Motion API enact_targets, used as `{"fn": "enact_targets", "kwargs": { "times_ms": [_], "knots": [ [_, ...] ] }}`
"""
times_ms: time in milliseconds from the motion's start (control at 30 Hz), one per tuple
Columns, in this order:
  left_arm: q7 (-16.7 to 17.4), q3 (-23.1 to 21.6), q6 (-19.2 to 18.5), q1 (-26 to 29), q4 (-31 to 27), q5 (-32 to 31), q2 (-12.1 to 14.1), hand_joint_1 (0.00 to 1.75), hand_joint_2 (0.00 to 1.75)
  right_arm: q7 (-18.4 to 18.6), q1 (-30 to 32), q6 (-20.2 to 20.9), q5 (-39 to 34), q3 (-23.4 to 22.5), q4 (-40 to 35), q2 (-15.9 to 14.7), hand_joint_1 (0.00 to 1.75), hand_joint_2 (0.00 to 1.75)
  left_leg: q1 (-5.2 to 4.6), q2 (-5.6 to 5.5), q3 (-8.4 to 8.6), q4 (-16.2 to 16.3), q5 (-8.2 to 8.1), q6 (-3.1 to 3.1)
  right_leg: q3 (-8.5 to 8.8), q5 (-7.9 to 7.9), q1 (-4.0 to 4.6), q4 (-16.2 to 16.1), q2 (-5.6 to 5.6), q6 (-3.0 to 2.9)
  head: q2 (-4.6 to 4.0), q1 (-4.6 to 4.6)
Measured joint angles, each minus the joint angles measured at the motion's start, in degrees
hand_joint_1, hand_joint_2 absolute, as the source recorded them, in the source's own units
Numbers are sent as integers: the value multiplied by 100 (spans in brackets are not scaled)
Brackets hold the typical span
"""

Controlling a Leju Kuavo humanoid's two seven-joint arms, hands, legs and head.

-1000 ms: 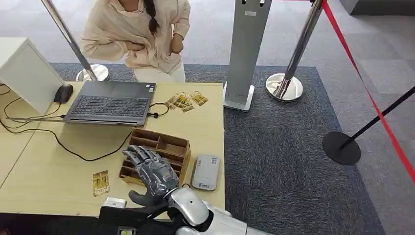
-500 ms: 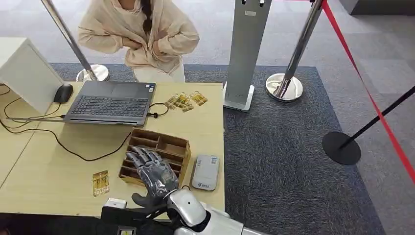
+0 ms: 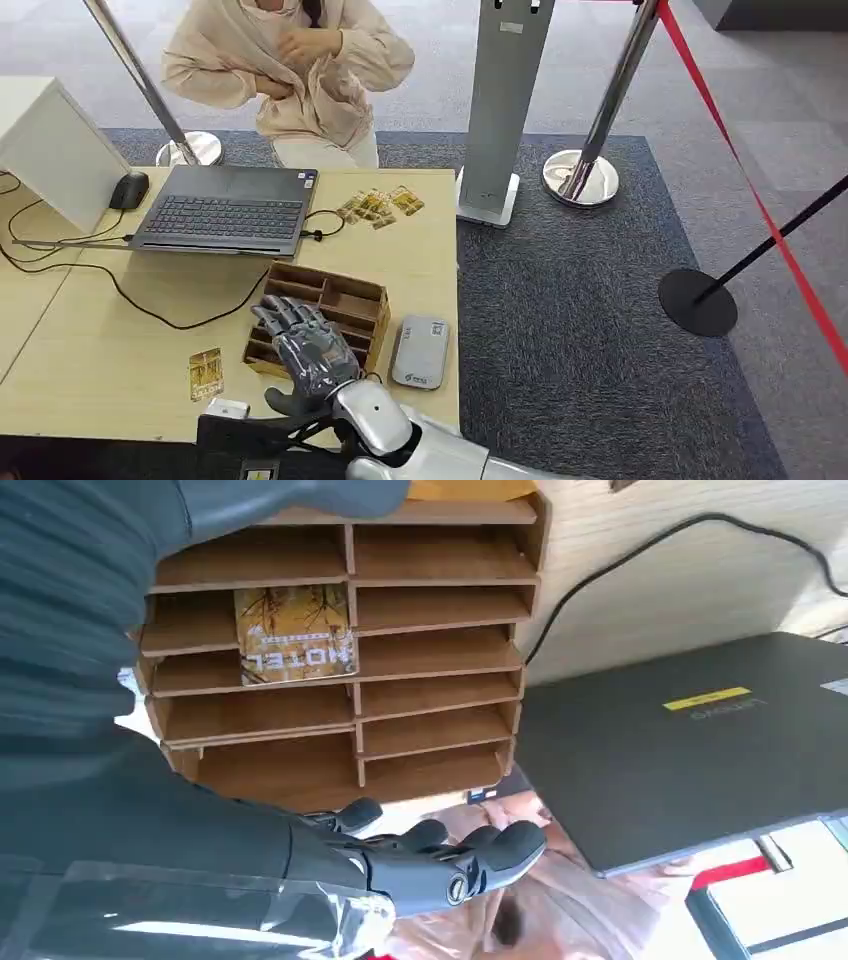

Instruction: Pass the card to the sensor for recognition and then transmit it.

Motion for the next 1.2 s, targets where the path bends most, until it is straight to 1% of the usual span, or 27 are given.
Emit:
{"fn": "enact_targets", "kwargs": {
  "times_ms": [100,433,900,1200],
  "knots": [
    [11,0,-2,0,0,-6,0,0,0,72,-47,20,39,2,39,4,23,175,0,0,0,0,0,0,0,0,0,0,0,0,0,2],
    [33,0,-9,-2,0,-35,-2,0,0,531,-249,173,376,-55,194,-24,21,175,0,0,1,0,0,0,1,0,0,0,0,0,0,2],
    [70,-90,-9,-12,0,-46,-13,0,0,634,-264,223,844,-142,385,-109,21,175,0,1,1,0,0,0,0,0,0,0,0,0,0,2],
    [66,-98,-4,-13,0,-46,-13,0,0,631,-255,249,944,-144,385,-107,23,175,0,1,2,0,0,0,1,0,0,0,0,0,2,2]
  ]
}}
